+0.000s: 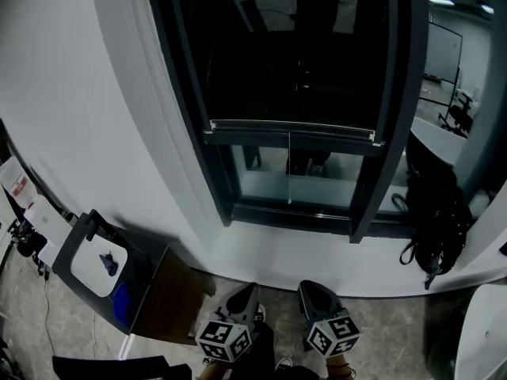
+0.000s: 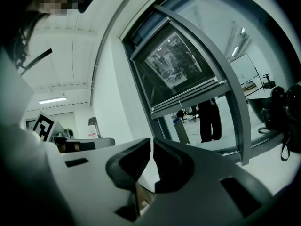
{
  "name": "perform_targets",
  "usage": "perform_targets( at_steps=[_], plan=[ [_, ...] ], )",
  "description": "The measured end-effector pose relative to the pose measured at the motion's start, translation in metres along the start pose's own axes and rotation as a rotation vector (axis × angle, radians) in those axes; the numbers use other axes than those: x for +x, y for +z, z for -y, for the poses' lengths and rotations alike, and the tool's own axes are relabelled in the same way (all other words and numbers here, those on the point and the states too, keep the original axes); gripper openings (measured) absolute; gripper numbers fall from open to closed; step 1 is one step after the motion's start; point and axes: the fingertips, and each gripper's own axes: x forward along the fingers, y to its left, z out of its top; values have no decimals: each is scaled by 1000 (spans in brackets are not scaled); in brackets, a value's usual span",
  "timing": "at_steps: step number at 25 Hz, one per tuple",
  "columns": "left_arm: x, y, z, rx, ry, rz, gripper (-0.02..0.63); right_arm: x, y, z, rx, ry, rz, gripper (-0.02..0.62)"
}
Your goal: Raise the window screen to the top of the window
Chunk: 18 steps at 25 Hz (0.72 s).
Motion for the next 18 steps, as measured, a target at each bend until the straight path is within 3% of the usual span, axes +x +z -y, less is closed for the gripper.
perform_targets(
  at_steps=[11,18],
  plan=[
    [112,55,-91,-17,-53,34,2,123,47,47,48,0,38,25],
    [193,105,-163,22,-103,60,2,212,83,80,9,-73,57,25]
  ],
)
